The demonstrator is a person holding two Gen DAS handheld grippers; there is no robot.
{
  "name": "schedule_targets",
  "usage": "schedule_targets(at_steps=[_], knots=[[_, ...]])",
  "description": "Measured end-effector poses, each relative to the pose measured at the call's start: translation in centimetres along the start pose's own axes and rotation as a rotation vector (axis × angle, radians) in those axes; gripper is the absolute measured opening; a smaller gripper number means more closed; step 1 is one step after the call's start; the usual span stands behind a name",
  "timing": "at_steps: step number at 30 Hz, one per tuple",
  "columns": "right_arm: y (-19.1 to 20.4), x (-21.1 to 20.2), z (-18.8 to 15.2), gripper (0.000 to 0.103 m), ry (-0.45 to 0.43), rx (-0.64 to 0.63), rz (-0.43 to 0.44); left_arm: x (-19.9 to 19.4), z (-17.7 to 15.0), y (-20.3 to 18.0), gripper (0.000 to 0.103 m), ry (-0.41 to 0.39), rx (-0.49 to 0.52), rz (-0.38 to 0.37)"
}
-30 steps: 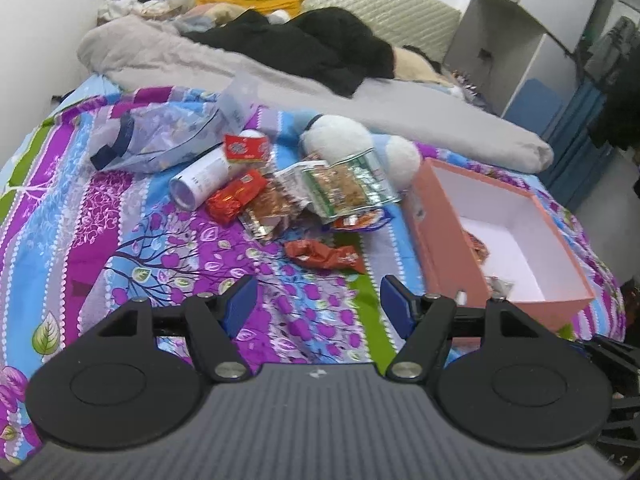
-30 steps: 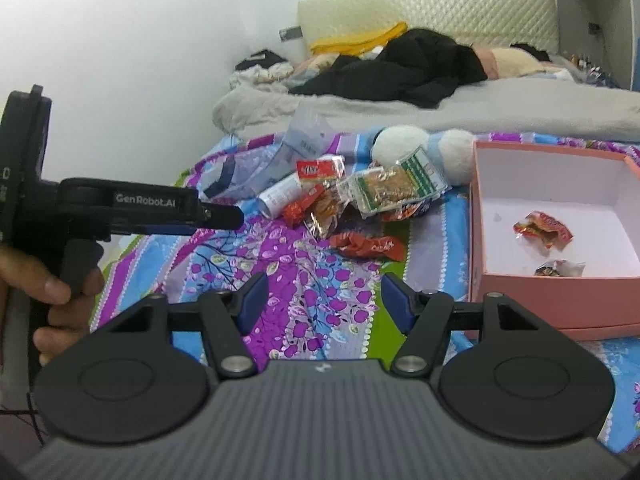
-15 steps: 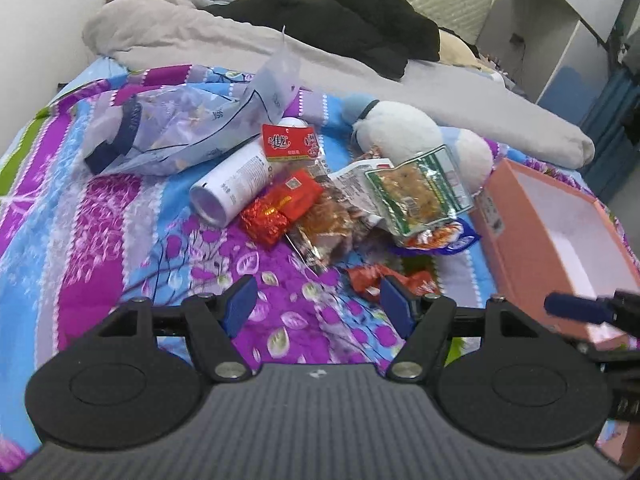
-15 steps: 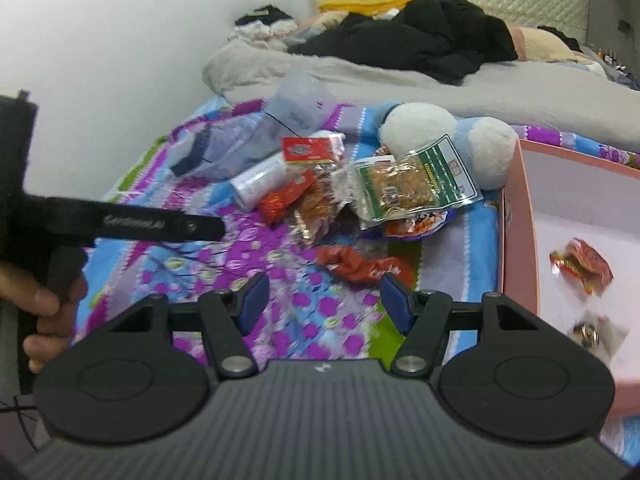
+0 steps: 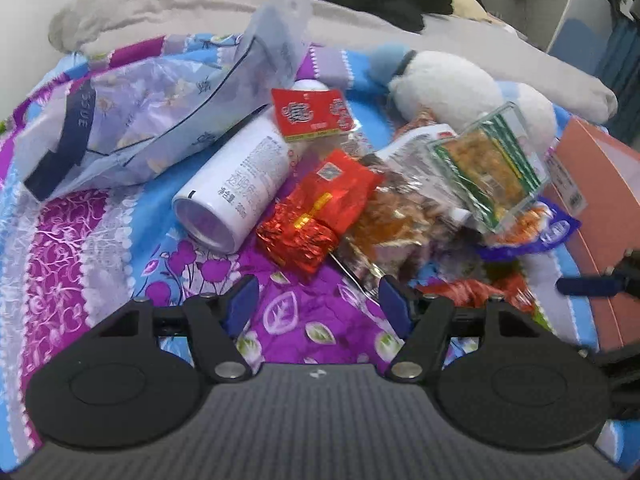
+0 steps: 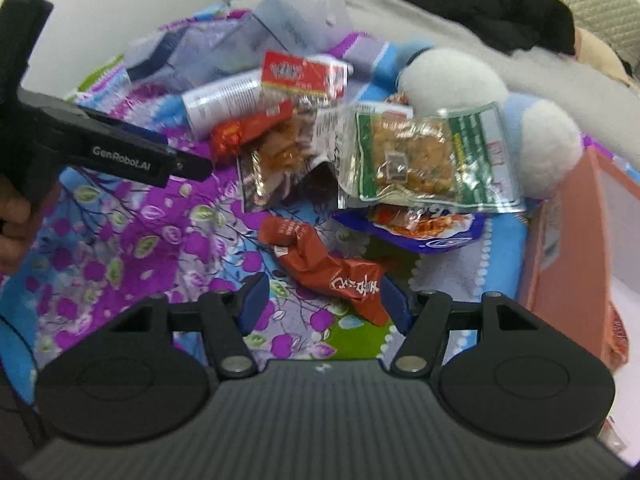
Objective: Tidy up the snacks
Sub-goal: 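Grasp the red-brown wrapper with the right tool while left approaches red foil snack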
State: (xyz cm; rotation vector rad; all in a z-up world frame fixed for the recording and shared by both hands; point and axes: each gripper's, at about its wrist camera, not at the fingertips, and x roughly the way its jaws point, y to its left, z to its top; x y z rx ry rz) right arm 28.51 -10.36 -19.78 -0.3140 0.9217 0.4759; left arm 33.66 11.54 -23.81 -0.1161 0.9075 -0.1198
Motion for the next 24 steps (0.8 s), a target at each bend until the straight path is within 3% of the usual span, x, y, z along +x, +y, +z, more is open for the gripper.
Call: schedule_targets(at_steps=[5, 8, 13, 14, 16, 19, 24], knots=[[1.6, 2.9, 0.2, 0.063, 0.023, -0.136, -0.029, 2.2, 1.1, 0.8, 0.071, -0.006, 0.005, 0.023], [2.9, 4.2, -0.3, 0.063, 0.017, -0.295, -0.127, 3.6, 1.5, 0.8, 0.067, 0.006, 0.012, 0.023], [2.5, 5.5, -0.3, 0.065, 0.022, -0.313, -0.091, 5.3, 1.2, -0.4, 0.062, 0.006, 0.092, 0.064], [2.4, 5.6, -0.2, 0.063, 0.019, -0.314, -0.085, 5.6, 1.2, -0.4, 0.061, 0.003, 0.088, 0.066], [2.2, 5.8, 0.1, 0.055, 0.023, -0.297, -0.074, 5.6, 1.2, -0.4, 0.046, -0.013, 0.087, 0.073], [2.4, 5.6, 0.3, 0.044, 0.028, -0.322, -0.097, 5.4, 1.2, -0.3, 0.045, -0.017, 0.082, 0.06], [3.0, 4.5, 0.2, 0.037, 0.03, -0.322, -0.115, 4.1, 0.7, -0.4, 0.045, -0.029, 0.057, 0.049]])
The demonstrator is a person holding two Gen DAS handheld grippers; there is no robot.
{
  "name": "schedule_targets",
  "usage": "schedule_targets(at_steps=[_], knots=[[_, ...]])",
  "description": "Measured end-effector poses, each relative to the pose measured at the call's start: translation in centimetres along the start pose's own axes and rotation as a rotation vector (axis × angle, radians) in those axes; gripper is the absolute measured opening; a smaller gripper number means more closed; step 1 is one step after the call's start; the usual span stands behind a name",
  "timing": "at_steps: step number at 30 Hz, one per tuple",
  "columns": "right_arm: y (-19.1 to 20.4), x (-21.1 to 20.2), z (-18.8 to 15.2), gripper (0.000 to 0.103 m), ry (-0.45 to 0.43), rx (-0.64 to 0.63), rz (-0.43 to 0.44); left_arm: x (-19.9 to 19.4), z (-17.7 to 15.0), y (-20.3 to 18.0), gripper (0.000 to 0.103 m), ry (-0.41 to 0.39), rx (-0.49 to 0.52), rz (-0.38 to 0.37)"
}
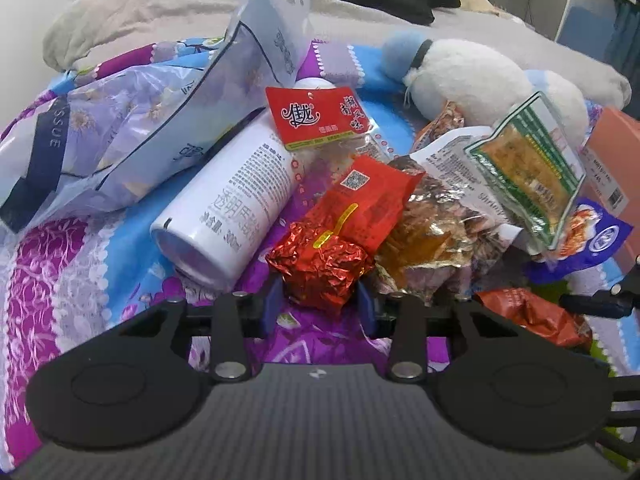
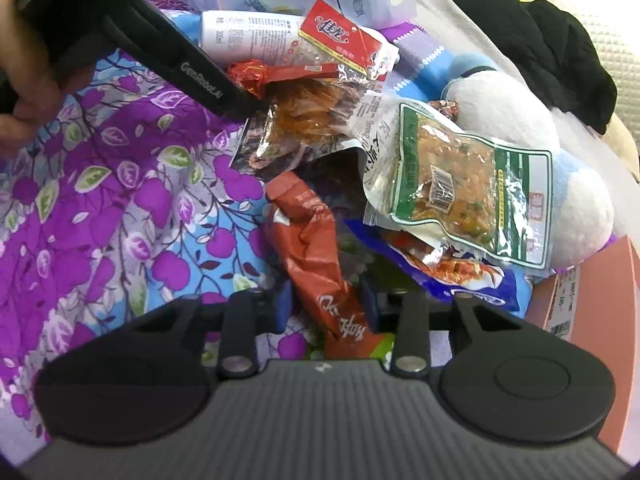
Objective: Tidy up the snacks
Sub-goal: 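Grasp the red-brown wrapper with the right tool while left approaches red foil snack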
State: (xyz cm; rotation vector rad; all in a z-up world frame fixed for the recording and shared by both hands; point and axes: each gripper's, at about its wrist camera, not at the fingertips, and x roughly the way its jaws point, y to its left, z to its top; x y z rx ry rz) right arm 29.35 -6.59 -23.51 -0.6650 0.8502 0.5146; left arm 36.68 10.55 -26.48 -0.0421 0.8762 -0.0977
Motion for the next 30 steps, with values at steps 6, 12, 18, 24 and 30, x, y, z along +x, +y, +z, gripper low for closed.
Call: schedule_targets(at_steps=[6, 12, 18, 24, 30], knots=[[0.6, -2.0, -1.2, 0.035, 0.005, 0.038, 0.001, -3.1, -1.5, -0.2, 0.044, 0.0, -0.073, -0.019], [0.9, -5.1, -2.7, 0.035, 0.017, 0.12, -0.004, -7.1, -4.7, -1.8, 0.044, 0.028, -0.101, -0.021], [2.0, -8.4, -4.9, 0.035, 0.026, 0.173, -0.017, -10.6, -8.9, -3.6, 0.044, 0.068, -0.102, -0.032], [3.3, -10.8, -7.6, 0.034, 0.049, 0.263, -0.024, -14.1, -11.9, -5.5, 0.044, 0.069, -0.095, -0.041], [4.6, -12.4, -10.2, 0.034, 0.044, 0.36, -0.032, -15.9, -13.9, -7.1, 0.044, 0.107, -0.103, -0.079]])
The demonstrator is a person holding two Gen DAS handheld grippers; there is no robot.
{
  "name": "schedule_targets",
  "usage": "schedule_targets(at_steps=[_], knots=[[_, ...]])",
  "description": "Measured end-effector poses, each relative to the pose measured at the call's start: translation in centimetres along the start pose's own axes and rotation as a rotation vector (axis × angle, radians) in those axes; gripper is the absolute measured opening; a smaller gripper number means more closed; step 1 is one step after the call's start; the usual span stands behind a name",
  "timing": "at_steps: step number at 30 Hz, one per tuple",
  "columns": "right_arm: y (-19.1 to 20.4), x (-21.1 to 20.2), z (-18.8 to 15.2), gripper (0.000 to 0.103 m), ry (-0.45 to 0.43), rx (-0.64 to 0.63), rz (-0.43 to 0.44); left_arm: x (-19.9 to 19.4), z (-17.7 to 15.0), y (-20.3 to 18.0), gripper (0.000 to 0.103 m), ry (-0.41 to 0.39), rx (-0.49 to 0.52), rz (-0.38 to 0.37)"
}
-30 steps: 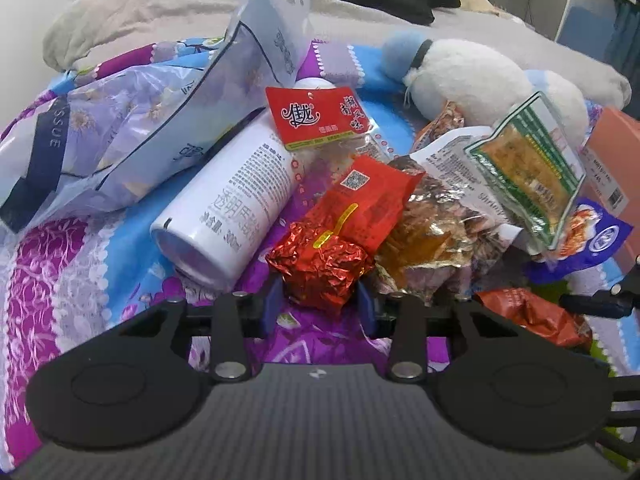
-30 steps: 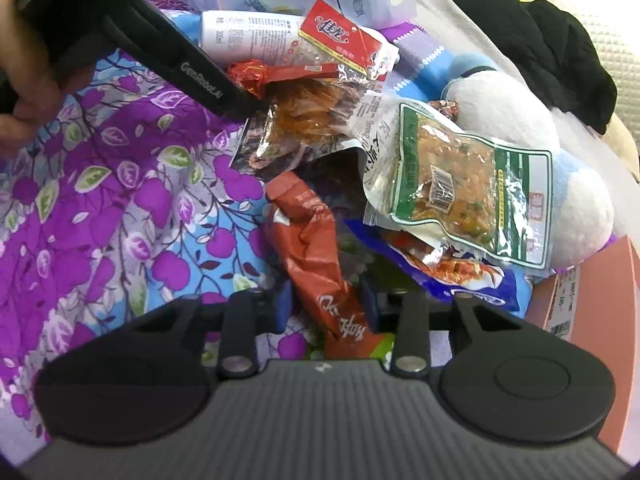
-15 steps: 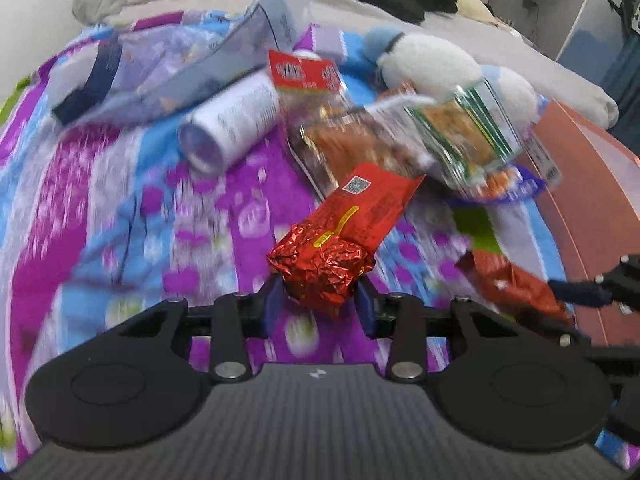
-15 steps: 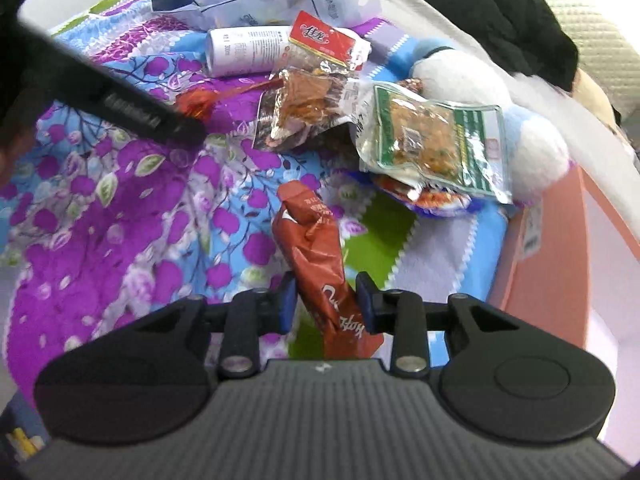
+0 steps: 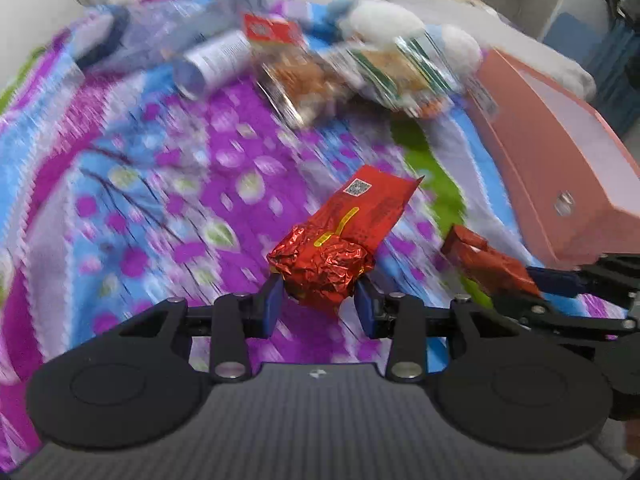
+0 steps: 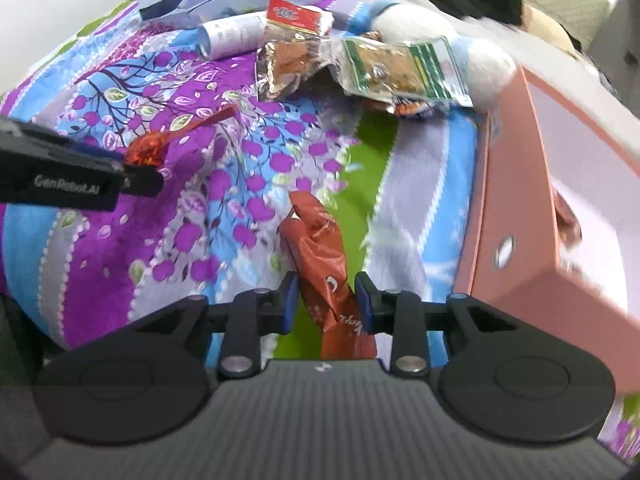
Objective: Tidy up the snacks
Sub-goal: 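Grasp the red-brown wrapper with the right tool while left approaches red foil snack, then lift the red foil pack in the left tool while right lifts the red-brown wrapper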
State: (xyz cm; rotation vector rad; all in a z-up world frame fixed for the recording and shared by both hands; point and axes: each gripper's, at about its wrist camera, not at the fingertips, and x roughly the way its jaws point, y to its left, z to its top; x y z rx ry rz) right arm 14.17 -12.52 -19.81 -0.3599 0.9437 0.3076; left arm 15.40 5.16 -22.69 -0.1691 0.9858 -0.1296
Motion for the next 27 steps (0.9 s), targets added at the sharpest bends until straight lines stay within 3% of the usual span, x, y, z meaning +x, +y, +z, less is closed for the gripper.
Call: schedule_targets(at_steps=[4, 11, 15, 17, 19, 22, 27], knots=[[0.4, -0.8, -2.0, 0.034, -0.009, 0.033, 0.01, 0.0, -1.7, -1.0, 0.044, 0.036, 0.018, -0.015], [0.0, -0.8, -4.0, 0.035, -0.015, 0.167, 0.055, 0.7, -3.0, -0.2, 0.046, 0.082, -0.062, -0.084], [-0.5, -0.8, -4.2, 0.038, -0.019, 0.2, 0.11, 0.1, -3.3, 0.2, 0.069, 0.096, -0.081, -0.122], [-0.9, -0.9, -4.4, 0.043, -0.024, 0.216, 0.136, -0.4, -3.4, 0.4, 0.071, 0.091, -0.074, -0.132], [-1.3, -1.1, -4.7, 0.052, -0.03, 0.233, 0.157, -0.8, -3.3, 0.1, 0.072, 0.084, -0.007, -0.101], [-2.1, -1.4, -5.2, 0.052, -0.022, 0.255, 0.185, -1.0, -3.0, -0.4, 0.072, 0.063, 0.14, -0.057], [-2.7, -1.7, -5.8, 0.052, -0.026, 0.256, 0.192, -1.2, -1.7, -0.7, 0.072, 0.012, 0.233, -0.107]])
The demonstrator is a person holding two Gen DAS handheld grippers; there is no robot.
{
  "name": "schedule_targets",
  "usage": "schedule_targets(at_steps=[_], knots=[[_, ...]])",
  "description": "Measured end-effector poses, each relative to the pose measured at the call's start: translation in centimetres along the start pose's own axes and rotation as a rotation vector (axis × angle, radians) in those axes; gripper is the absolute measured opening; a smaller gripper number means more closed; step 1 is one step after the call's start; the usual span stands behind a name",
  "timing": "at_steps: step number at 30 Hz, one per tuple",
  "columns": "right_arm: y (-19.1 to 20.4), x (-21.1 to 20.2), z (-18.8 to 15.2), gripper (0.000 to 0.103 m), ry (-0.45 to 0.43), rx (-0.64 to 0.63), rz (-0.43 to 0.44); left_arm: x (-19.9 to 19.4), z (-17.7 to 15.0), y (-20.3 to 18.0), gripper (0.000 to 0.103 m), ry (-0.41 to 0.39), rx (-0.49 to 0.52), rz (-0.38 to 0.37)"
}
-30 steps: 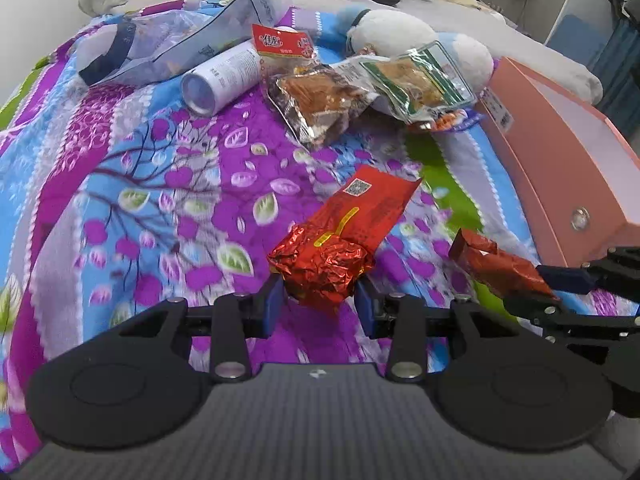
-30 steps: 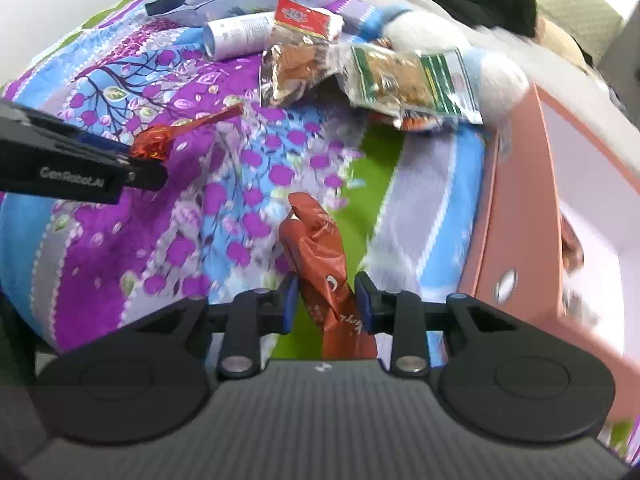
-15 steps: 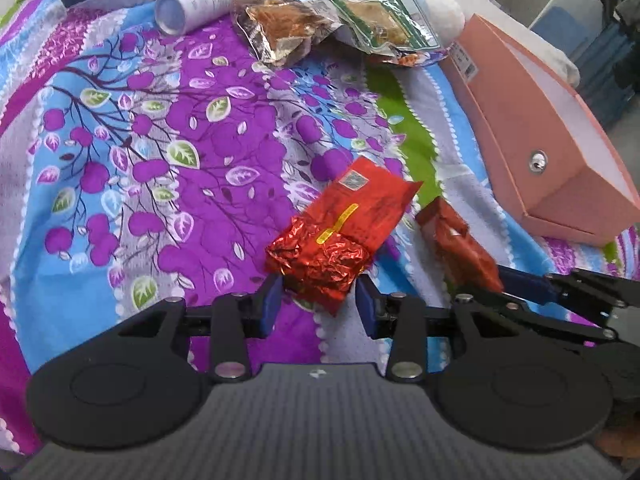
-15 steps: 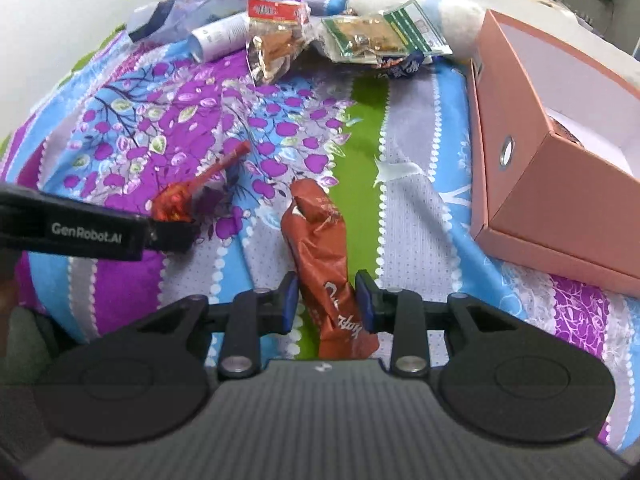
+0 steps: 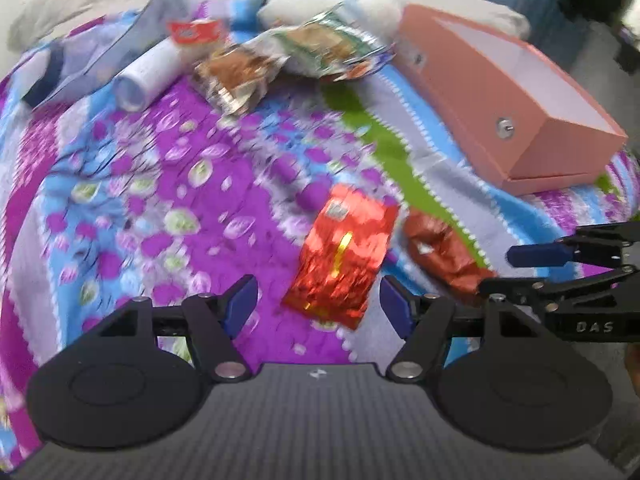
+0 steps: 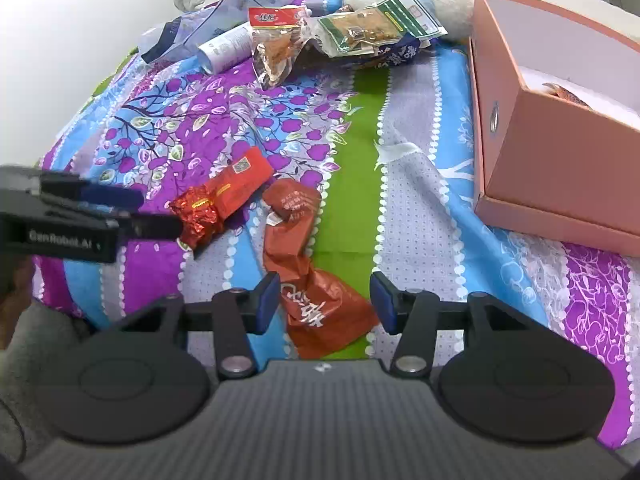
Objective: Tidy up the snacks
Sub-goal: 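Lift the red foil pack in the left tool while right lifts the red-brown wrapper, then carry the red foil pack in left tool while right carries wrapper over pink box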
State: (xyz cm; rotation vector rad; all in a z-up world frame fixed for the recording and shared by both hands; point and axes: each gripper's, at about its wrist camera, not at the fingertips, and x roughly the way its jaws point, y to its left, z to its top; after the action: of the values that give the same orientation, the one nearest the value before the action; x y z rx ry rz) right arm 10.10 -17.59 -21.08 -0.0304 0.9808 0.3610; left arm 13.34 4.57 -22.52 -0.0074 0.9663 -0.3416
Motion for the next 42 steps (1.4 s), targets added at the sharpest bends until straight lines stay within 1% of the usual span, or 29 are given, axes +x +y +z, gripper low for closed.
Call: schedule_targets(at_steps=[2, 4, 7, 10, 12, 16, 18, 22, 25, 26, 28, 29, 30, 33, 35, 38, 40, 42], knots=[[-0.2, 0.0, 0.0, 0.052, -0.006, 0.004, 0.004, 0.3, 0.6, 0.1, 0.072, 0.001, -0.005, -0.014], [-0.3, -0.2, 0.1, 0.051, -0.02, 0.003, 0.02, 0.5, 0.9, 0.0, 0.072, -0.005, 0.019, -0.048], [-0.2, -0.1, 0.3, 0.051, -0.029, -0.014, 0.035, 1.0, 1.2, -0.5, 0.072, -0.005, 0.06, -0.054], [-0.1, 0.1, 0.6, 0.05, -0.036, -0.037, 0.023, 1.9, 1.2, -0.8, 0.071, 0.011, 0.072, -0.068], [-0.1, 0.4, 0.8, 0.046, -0.033, -0.044, 0.031, 2.4, 1.0, -0.9, 0.069, 0.024, 0.068, -0.08], [-0.1, 0.9, 1.1, 0.047, -0.042, -0.039, 0.038, 3.1, 0.8, -0.6, 0.067, 0.039, 0.024, -0.09], [-0.2, 1.0, 1.3, 0.046, -0.046, -0.031, 0.066, 3.4, 0.7, -0.3, 0.067, 0.051, -0.005, -0.095], [0.5, 1.6, 1.3, 0.046, -0.039, -0.071, 0.058, 3.8, 0.3, -0.2, 0.066, 0.067, 0.006, -0.089], [0.9, 2.1, 1.1, 0.045, -0.029, -0.082, 0.056, 4.3, 0.1, -0.2, 0.066, 0.099, 0.002, -0.113], [1.0, 2.3, 1.1, 0.045, -0.024, -0.075, 0.062, 4.4, 0.0, -0.2, 0.066, 0.097, 0.008, -0.108], [1.2, 2.7, 0.9, 0.039, -0.018, -0.076, 0.073, 4.3, -0.1, -0.3, 0.066, 0.091, 0.005, -0.1], [1.4, 2.8, 0.9, 0.037, -0.014, -0.084, 0.075, 4.3, -0.1, -0.3, 0.063, 0.086, -0.001, -0.097], [1.7, 2.9, 0.8, 0.03, -0.012, -0.094, 0.076, 4.2, -0.1, -0.3, 0.057, 0.081, -0.013, -0.095], [2.6, 2.9, 0.8, 0.03, -0.012, -0.133, 0.052, 3.8, -0.2, 0.1, 0.056, 0.07, -0.078, -0.101], [2.8, 2.7, 0.9, 0.029, -0.013, -0.135, 0.038, 3.4, -0.4, 0.1, 0.056, 0.064, -0.117, -0.096], [2.2, 2.4, 0.9, 0.029, -0.012, -0.082, 0.003, 2.7, -0.8, 0.0, 0.056, 0.049, -0.172, -0.102], [1.6, 2.2, 0.8, 0.029, -0.012, -0.041, -0.013, 2.6, -1.0, 0.0, 0.056, 0.059, -0.225, -0.089], [1.2, 1.9, 0.7, 0.029, -0.02, -0.018, -0.025, 2.2, -1.1, 0.0, 0.056, 0.047, -0.253, -0.081]])
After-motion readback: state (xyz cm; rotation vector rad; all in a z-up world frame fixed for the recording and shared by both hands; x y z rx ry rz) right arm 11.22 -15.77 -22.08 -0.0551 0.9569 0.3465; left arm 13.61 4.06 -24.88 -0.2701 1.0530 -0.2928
